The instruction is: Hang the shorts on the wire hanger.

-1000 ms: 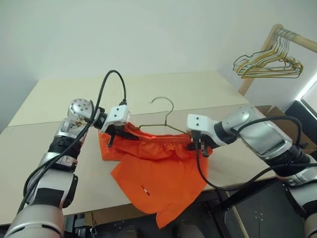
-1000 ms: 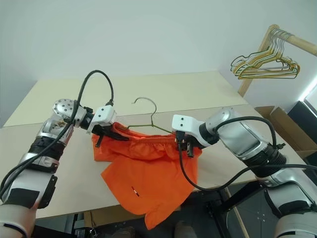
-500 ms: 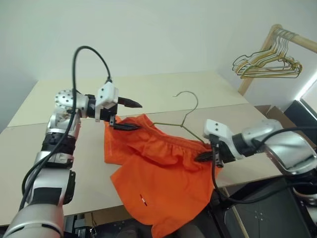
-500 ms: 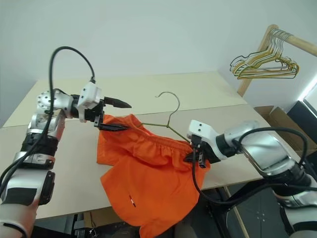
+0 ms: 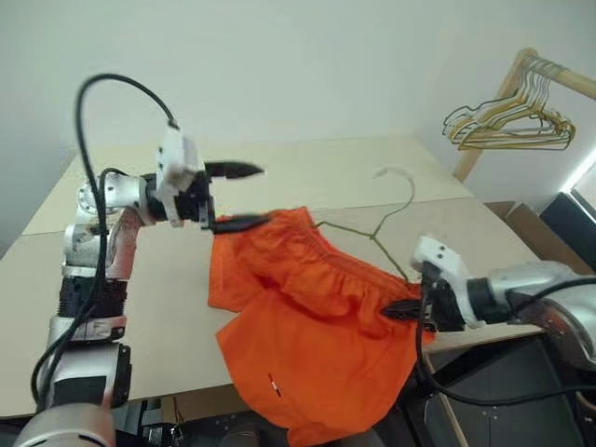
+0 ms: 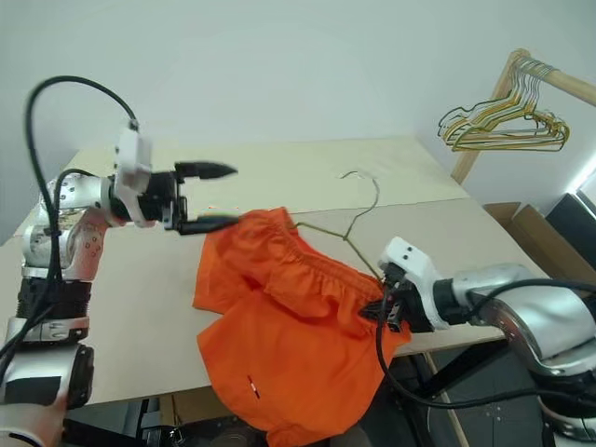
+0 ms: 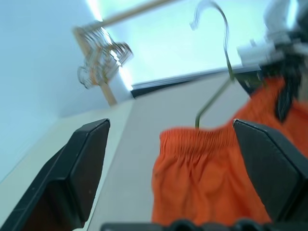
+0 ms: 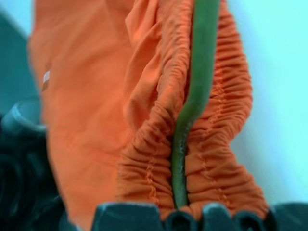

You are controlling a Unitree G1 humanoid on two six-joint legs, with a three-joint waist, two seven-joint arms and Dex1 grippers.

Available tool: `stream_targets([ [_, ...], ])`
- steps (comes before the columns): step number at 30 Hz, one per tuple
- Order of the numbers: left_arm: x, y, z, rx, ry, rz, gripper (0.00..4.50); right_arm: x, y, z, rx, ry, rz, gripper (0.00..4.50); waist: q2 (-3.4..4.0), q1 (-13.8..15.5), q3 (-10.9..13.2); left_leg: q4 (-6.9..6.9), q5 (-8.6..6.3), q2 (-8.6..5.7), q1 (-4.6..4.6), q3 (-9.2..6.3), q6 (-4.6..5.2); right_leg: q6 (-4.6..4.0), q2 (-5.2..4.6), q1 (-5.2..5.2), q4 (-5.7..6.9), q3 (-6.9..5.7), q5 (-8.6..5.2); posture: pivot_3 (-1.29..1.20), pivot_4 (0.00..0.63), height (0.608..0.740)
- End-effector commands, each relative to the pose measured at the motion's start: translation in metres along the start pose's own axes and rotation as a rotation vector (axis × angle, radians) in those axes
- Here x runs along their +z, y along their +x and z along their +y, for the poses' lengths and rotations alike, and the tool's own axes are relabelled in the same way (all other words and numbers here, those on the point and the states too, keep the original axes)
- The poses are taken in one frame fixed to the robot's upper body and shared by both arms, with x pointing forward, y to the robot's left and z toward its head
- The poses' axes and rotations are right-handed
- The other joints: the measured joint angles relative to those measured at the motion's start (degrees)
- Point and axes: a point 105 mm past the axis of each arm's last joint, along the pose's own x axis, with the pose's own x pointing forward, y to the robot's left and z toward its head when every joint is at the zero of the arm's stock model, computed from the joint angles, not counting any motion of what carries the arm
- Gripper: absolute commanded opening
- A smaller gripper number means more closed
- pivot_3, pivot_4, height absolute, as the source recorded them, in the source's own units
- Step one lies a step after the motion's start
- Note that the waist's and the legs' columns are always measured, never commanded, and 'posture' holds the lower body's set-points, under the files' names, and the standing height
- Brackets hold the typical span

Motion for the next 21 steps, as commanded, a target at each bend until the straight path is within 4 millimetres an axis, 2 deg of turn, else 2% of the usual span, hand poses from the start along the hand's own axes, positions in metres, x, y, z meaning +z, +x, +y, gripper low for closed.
stream_targets([
  [1,0.021,0.012,-0.022,0.046,-0.096,-0.124,4.43,0.0,-0.021,-0.021,-0.232,0.133,-0.111,0.0,-0.01,-0.26,-0.08,-0.07,0.0,0.01,0.07,0.0,0.0,0.0,0.0,0.02,-0.02,0.04,0.0,-0.14,0.0,0.74],
  [6,0.029,0.028,-0.04,0.092,-0.243,-0.189,4.43,-0.022,-0.044,-0.036,-0.447,0.268,-0.194,0.0,0.03,-0.41,-0.1,-0.13,0.0,-0.01,0.15,0.04,-0.02,0.0,0.01,0.06,0.03,0.15,-0.01,-0.17,0.0,0.74],
  [11,0.039,0.038,-0.046,0.119,-0.313,-0.234,4.43,-0.038,-0.077,-0.052,-0.672,0.359,-0.256,0.0,0.56,-1.62,-0.45,-0.22,0.0,-0.11,0.34,0.19,-0.01,0.01,0.04,0.13,0.0,0.38,-0.01,-0.23,0.0,0.74],
  [17,0.046,0.046,-0.046,0.127,-0.304,-0.279,4.43,-0.04,-0.113,-0.079,-0.865,0.484,-0.347,0.0,0.82,-4.61,-0.6,-0.39,0.0,-0.38,0.68,0.23,-0.01,0.0,0.09,0.38,-0.03,0.63,-0.04,-0.25,0.0,0.74],
  [21,0.043,0.047,-0.045,0.125,-0.298,-0.268,4.43,-0.035,-0.144,-0.102,-0.992,0.604,-0.446,0.0,0.86,-6.86,-0.61,-0.42,-0.01,-0.49,0.82,0.25,0.02,0.02,0.07,0.57,-0.14,0.79,-0.04,-0.26,0.0,0.74],
])
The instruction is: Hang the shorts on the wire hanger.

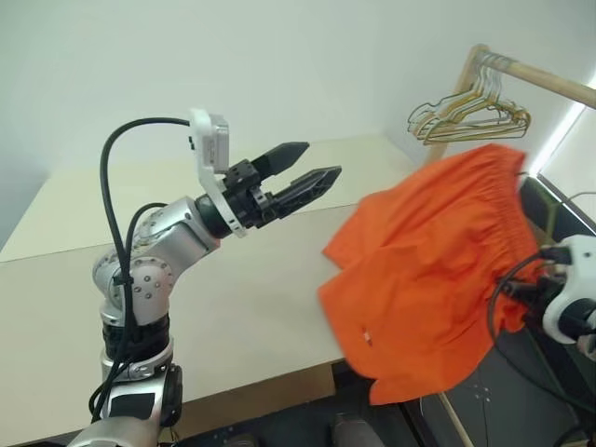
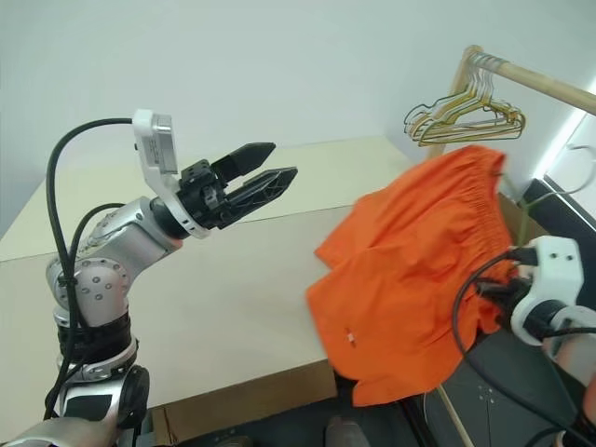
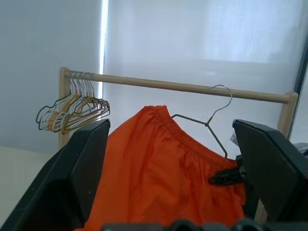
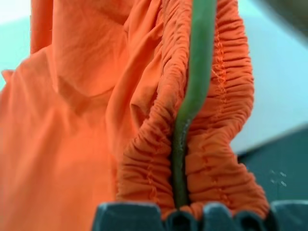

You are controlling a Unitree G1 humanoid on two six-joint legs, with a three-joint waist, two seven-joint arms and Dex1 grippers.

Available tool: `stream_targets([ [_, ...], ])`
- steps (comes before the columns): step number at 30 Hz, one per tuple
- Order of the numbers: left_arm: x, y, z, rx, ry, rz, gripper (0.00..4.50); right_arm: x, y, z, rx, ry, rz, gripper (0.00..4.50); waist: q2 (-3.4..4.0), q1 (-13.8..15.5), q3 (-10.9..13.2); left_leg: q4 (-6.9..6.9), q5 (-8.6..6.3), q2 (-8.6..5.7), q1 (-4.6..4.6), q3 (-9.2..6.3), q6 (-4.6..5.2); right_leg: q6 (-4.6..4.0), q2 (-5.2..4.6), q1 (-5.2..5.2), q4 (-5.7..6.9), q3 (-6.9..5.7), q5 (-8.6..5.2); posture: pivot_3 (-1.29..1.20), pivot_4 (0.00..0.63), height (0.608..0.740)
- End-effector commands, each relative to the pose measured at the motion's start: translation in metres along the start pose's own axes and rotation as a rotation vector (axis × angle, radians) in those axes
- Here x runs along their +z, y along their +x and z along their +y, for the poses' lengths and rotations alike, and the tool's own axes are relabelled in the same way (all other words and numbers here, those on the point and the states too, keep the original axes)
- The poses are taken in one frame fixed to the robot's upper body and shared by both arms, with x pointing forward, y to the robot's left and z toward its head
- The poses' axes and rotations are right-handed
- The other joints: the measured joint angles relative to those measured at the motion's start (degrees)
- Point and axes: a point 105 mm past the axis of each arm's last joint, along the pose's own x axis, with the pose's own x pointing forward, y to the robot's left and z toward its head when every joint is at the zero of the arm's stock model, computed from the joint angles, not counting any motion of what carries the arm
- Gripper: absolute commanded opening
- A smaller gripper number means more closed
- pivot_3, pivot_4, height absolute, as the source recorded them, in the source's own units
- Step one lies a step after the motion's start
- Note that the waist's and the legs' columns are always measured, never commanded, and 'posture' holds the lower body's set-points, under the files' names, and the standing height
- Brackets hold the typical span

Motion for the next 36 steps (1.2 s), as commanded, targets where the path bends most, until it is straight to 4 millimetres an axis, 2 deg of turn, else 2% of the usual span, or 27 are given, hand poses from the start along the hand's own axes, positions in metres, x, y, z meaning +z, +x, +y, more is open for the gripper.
stream_targets([
  [1,0.009,0.002,-0.003,-0.019,0.049,-0.024,4.43,0.032,-0.01,-0.023,-0.105,0.095,-0.105,0.0,0.01,-0.89,0.0,-0.06,-0.01,-0.03,0.09,0.0,0.01,0.03,-0.02,0.12,-0.06,0.01,-0.01,-0.26,0.0,0.74],
  [4,0.009,0.001,-0.002,-0.017,0.056,-0.021,4.43,0.052,-0.011,-0.036,-0.133,0.196,-0.147,0.0,0.0,-1.6,0.01,-0.32,-0.02,-0.1,0.38,0.05,0.03,0.07,-0.05,0.46,-0.22,0.15,-0.04,-0.26,0.0,0.74],
  [9,0.009,0.002,-0.001,-0.02,0.069,-0.023,4.43,0.065,-0.003,-0.063,-0.208,0.392,-0.088,0.0,0.0,-2.53,0.01,-0.8,0.0,-0.21,0.81,0.01,0.06,0.1,-0.02,1.18,-0.85,0.31,-0.05,-0.26,0.0,0.74],
  [14,0.011,0.003,0.0,-0.024,0.083,-0.026,4.43,0.068,0.003,-0.077,-0.265,0.464,0.0,0.0,0.01,-2.59,0.01,-0.81,-0.05,-0.31,0.86,0.08,0.25,0.32,-0.05,1.33,-1.05,0.61,-0.03,-0.25,0.0,0.74],
  [21,0.012,-0.002,0.001,-0.014,0.101,-0.022,4.43,0.072,0.006,-0.071,-0.226,0.44,0.042,0.0,0.19,-2.45,0.01,-0.84,-0.15,-0.33,0.62,0.1,0.55,0.72,-0.04,1.32,-1.58,0.78,0.14,-0.23,0.0,0.74],
  [25,0.011,-0.003,0.001,-0.009,0.107,-0.02,4.43,0.076,0.005,-0.075,-0.225,0.476,0.033,0.0,0.22,-2.36,0.02,-0.83,-0.17,-0.34,0.63,0.14,0.59,0.85,-0.06,1.33,-1.72,0.82,0.21,-0.22,0.0,0.74],
  [30,0.012,-0.003,0.002,-0.005,0.11,-0.02,4.43,0.081,-0.002,-0.09,-0.268,0.538,0.027,0.0,0.26,-2.02,0.05,-0.83,-0.19,-0.34,0.66,0.15,0.63,0.87,-0.07,1.31,-1.78,0.82,0.22,-0.22,0.0,0.74],
  [36,0.012,-0.004,0.002,-0.008,0.109,-0.016,4.43,0.077,-0.009,-0.116,-0.386,0.638,0.021,0.0,0.27,-1.68,0.06,-0.83,-0.22,-0.35,0.64,0.17,0.68,0.87,-0.08,1.29,-1.85,0.82,0.22,-0.22,0.0,0.74],
])
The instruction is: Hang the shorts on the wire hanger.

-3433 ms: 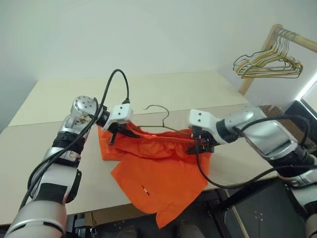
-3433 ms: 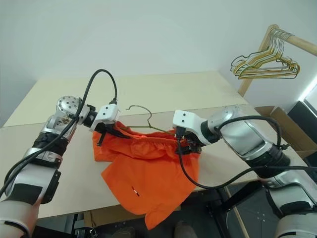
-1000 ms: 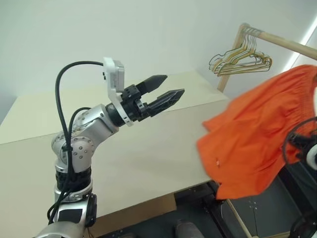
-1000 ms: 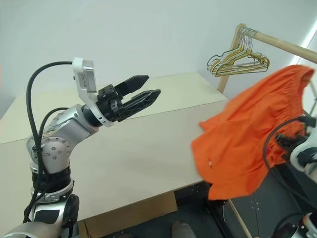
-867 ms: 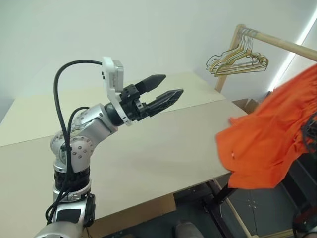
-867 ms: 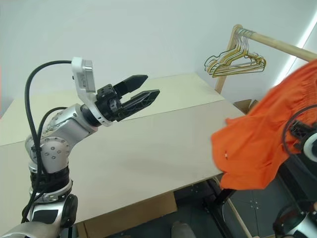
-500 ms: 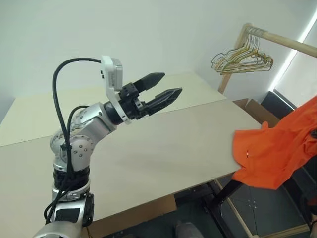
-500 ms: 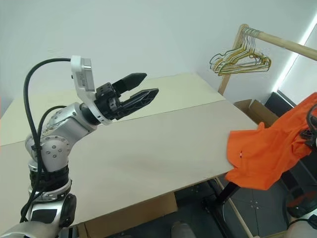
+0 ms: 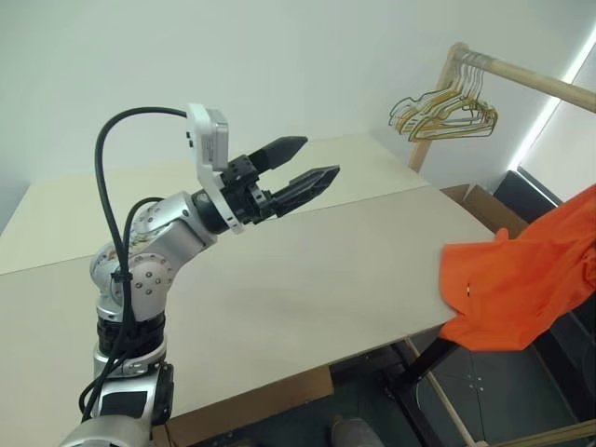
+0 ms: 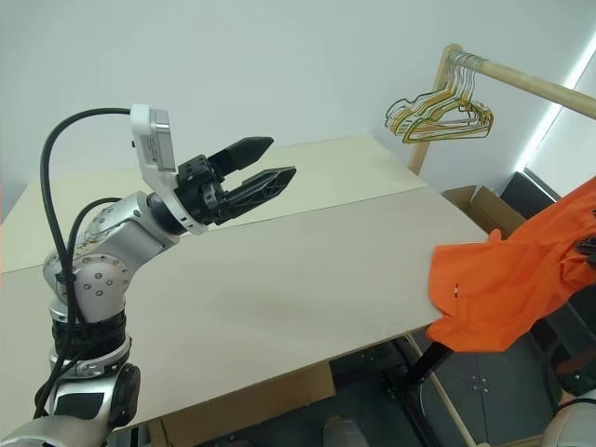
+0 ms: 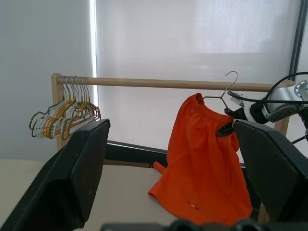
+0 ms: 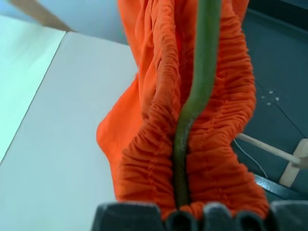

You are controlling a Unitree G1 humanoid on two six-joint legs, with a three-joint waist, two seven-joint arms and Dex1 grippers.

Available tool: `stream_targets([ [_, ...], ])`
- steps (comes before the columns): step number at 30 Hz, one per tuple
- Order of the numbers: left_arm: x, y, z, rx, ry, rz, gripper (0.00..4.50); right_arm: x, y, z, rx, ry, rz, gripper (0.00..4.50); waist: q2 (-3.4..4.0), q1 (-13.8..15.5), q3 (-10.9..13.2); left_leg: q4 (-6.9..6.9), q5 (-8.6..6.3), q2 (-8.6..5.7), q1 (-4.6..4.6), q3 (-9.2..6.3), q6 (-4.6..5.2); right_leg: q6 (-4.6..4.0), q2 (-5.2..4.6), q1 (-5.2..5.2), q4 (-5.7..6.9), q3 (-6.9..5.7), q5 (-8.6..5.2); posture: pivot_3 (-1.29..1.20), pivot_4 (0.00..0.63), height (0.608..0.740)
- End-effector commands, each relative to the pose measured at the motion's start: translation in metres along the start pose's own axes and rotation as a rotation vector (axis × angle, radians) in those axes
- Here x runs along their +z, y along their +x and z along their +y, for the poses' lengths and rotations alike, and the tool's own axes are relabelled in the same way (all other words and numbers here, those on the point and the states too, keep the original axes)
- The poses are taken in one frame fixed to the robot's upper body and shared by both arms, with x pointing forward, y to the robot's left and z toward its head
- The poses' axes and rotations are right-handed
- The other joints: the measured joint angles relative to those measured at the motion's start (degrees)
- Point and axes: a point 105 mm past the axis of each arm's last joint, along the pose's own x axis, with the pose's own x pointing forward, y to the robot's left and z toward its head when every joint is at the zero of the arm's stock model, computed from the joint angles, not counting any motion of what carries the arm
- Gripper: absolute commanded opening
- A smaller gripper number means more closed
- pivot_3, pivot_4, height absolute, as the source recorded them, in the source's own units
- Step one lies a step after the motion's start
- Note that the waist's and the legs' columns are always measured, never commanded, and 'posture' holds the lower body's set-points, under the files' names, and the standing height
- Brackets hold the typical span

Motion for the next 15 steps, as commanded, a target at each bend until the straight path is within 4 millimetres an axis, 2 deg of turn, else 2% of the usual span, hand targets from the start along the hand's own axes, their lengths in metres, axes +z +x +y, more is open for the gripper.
stream_targets([
  [1,0.009,-0.001,-0.003,-0.01,0.037,-0.029,4.43,0.019,-0.01,-0.01,-0.031,0.067,-0.075,0.0,0.0,0.1,0.0,0.0,0.0,0.0,0.0,0.02,0.0,0.0,0.0,0.0,0.0,0.01,0.0,-0.22,0.0,0.74],
  [7,0.008,-0.001,-0.007,-0.031,0.028,-0.025,4.43,0.012,0.001,-0.036,-0.16,0.13,-0.063,0.0,0.09,0.14,0.03,-0.01,0.0,0.0,0.0,0.05,0.0,0.0,0.0,0.0,0.03,0.04,0.0,-0.22,0.0,0.74],
  [15,0.008,-0.002,-0.009,-0.046,0.023,-0.017,4.43,0.01,0.007,-0.054,-0.234,0.148,-0.086,0.0,0.13,0.09,0.05,-0.02,0.0,0.0,0.01,0.09,0.0,0.02,0.0,0.0,0.02,0.08,-0.01,-0.21,0.0,0.74],
])
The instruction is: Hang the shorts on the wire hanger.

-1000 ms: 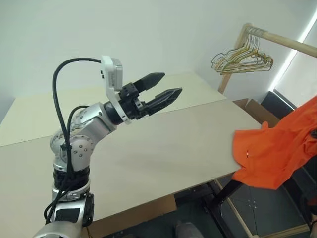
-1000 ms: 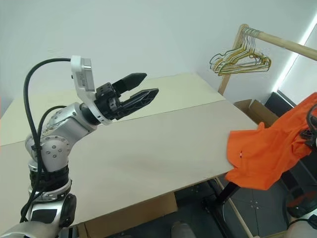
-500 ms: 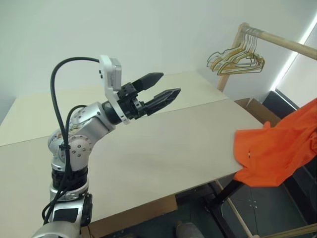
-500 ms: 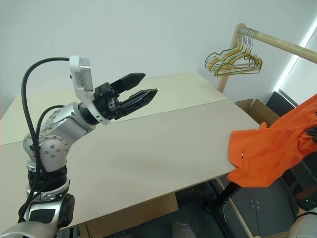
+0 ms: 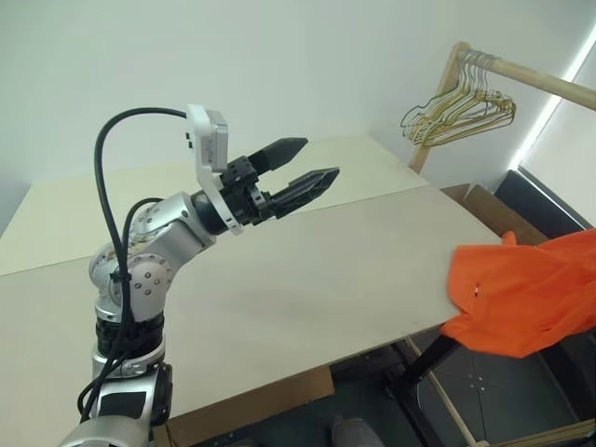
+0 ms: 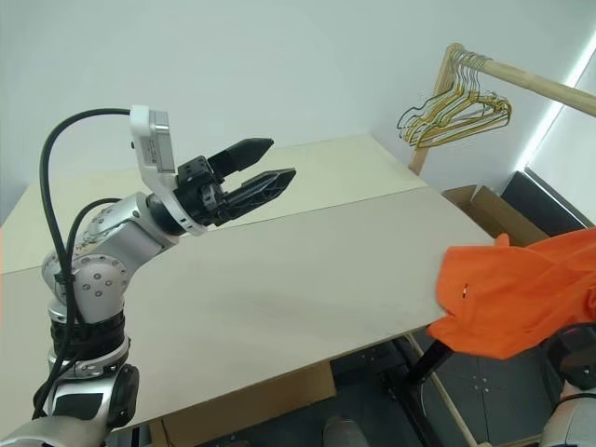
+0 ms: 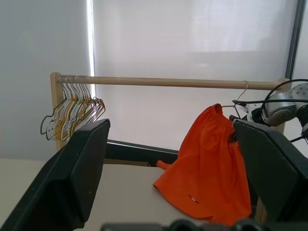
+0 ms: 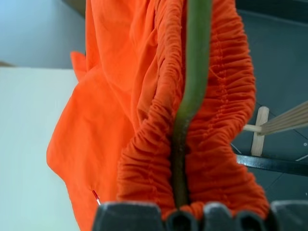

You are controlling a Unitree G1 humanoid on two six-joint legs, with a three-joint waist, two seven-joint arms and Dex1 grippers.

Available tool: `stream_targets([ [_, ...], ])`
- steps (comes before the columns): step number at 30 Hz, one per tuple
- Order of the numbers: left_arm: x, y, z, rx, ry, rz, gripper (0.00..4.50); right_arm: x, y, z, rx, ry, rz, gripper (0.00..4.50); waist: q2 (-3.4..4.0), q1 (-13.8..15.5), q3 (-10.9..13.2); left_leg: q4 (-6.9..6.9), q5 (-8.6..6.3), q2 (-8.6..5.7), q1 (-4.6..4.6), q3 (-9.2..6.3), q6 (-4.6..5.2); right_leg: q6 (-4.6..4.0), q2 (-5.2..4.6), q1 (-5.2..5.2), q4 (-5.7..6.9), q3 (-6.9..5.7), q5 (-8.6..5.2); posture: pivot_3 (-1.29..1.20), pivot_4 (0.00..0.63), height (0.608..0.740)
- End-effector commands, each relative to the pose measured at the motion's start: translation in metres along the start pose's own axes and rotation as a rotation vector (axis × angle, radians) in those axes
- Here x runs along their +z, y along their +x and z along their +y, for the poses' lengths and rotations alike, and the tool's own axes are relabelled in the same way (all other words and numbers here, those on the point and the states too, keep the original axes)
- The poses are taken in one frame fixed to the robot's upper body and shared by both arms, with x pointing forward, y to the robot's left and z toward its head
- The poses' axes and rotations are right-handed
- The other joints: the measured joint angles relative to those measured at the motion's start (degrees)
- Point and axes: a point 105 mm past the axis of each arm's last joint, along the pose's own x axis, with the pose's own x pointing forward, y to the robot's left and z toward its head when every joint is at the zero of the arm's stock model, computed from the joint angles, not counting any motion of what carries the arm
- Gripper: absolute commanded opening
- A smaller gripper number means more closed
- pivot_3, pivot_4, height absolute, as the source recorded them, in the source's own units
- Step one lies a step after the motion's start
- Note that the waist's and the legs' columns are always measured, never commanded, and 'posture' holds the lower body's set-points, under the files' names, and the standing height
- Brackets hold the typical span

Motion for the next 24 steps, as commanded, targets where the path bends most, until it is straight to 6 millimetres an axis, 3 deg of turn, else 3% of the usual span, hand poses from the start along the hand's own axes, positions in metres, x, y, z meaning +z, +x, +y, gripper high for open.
stream_targets([
  [1,0.008,-0.001,-0.007,-0.026,0.029,-0.018,4.43,0.007,-0.001,-0.004,-0.011,0.008,-0.048,0.0,-0.01,0.0,0.01,0.0,0.0,0.0,0.0,0.0,0.0,0.0,0.0,0.0,-0.01,0.0,0.0,-0.21,0.0,0.74],
  [4,0.008,-0.002,-0.007,-0.029,0.028,-0.014,4.5,0.005,0.001,-0.004,-0.025,-0.008,-0.053,0.81,-0.02,-0.06,0.01,0.0,0.0,0.0,0.0,0.0,0.0,0.01,0.0,0.01,-0.01,0.0,0.0,-0.21,0.0,0.74],
  [8,0.008,-0.002,-0.008,-0.03,0.028,-0.011,4.5,0.006,0.0,-0.004,-0.048,-0.033,-0.096,2.25,0.01,-0.2,0.01,0.0,0.0,0.0,-0.01,0.03,0.0,0.02,0.0,0.02,0.01,0.04,0.0,-0.2,0.0,0.74],
  [14,0.009,-0.003,-0.007,-0.027,0.035,-0.006,4.5,0.027,-0.015,-0.002,-0.145,-0.108,-0.298,4.4,0.19,-0.02,0.04,-0.01,0.0,0.0,0.03,0.03,0.0,0.11,0.0,0.01,0.02,0.04,-0.03,-0.19,0.0,0.74],
  [20,0.01,-0.004,-0.006,-0.025,0.041,-0.005,4.5,0.046,-0.044,0.015,-0.264,-0.228,-0.623,4.46,0.24,0.01,0.04,-0.01,0.0,0.01,0.03,0.03,0.0,0.14,0.0,-0.03,0.06,0.06,-0.03,-0.19,0.0,0.74],
  [24,0.01,-0.005,-0.005,-0.021,0.047,-0.001,4.5,0.059,-0.09,0.039,-0.384,-0.371,-1.031,4.46,0.34,0.11,0.03,-0.01,0.01,0.03,0.06,0.03,-0.01,0.16,0.01,-0.08,0.1,0.06,-0.04,-0.19,0.0,0.74],
])
